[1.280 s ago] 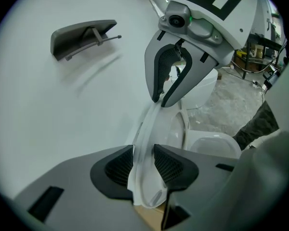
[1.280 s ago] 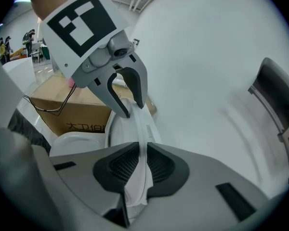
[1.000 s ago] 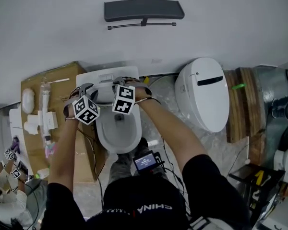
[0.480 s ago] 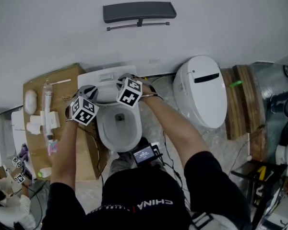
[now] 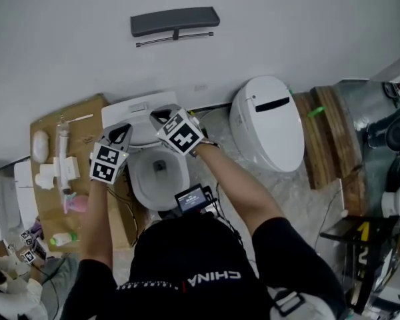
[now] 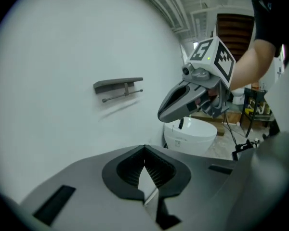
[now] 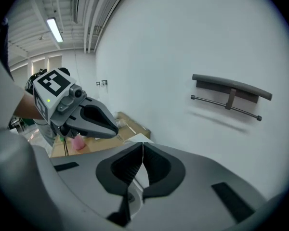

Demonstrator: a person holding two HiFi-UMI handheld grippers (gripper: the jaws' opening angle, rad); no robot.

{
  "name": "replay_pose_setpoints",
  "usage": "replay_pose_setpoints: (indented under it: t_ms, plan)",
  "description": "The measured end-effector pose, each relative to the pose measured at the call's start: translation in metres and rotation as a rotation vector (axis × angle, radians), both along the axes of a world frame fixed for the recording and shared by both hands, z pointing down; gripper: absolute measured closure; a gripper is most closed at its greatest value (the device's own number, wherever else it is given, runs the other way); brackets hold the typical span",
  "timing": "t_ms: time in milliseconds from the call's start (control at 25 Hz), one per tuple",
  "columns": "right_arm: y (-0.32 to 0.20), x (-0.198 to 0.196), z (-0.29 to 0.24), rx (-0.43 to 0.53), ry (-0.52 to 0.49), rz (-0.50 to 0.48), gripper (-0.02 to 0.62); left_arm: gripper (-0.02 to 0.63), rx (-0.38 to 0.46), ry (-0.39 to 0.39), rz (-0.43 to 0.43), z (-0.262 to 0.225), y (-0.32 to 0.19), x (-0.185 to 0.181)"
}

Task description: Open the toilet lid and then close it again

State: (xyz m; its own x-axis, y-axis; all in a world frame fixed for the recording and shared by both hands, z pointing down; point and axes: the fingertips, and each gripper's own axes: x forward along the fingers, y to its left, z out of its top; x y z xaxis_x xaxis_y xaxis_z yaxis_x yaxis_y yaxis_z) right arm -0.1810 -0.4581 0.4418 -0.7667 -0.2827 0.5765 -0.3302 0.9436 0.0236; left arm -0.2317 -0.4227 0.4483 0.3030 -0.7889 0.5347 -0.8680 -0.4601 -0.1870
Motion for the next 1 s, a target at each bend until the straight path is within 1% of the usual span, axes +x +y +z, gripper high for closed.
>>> replay_pose_setpoints:
  t_ms: [120, 240, 400, 520, 600, 720, 880, 1000]
  plan:
    - [0.021, 0.012, -0.003, -0.016, -0.040, 0.020, 0.580, 0.595, 0.011, 0.081, -0.031, -0.007, 0.024, 0.014]
    - [0.035, 0.025, 0.004, -0.012, -0.033, 0.021, 0.581, 0.595, -0.005, 0.121, -0.047, 0.001, 0.047, 0.024]
    - [0.038, 0.039, 0.006, -0.002, -0.038, 0.029, 0.581, 0.596, -0.035, 0.106, -0.050, 0.009, 0.060, 0.030]
    - [0.034, 0.046, 0.001, 0.018, -0.062, 0.057, 0.581, 0.596, -0.025, 0.142, -0.067, -0.001, 0.061, 0.034]
    - [0.035, 0.052, 0.001, 0.023, -0.068, 0.054, 0.581, 0.596, -0.017, 0.151, -0.077, -0.005, 0.063, 0.041]
    - [0.040, 0.060, 0.008, 0.020, -0.044, 0.016, 0.581, 0.595, -0.023, 0.132, -0.099, -0.004, 0.072, 0.053]
    - [0.047, 0.065, 0.017, -0.027, -0.027, -0.044, 0.581, 0.595, -0.039, 0.109, -0.153, 0.002, 0.085, 0.060]
    - [0.053, 0.066, 0.022, -0.040, -0.017, -0.079, 0.581, 0.596, -0.053, 0.123, -0.178, 0.008, 0.100, 0.066]
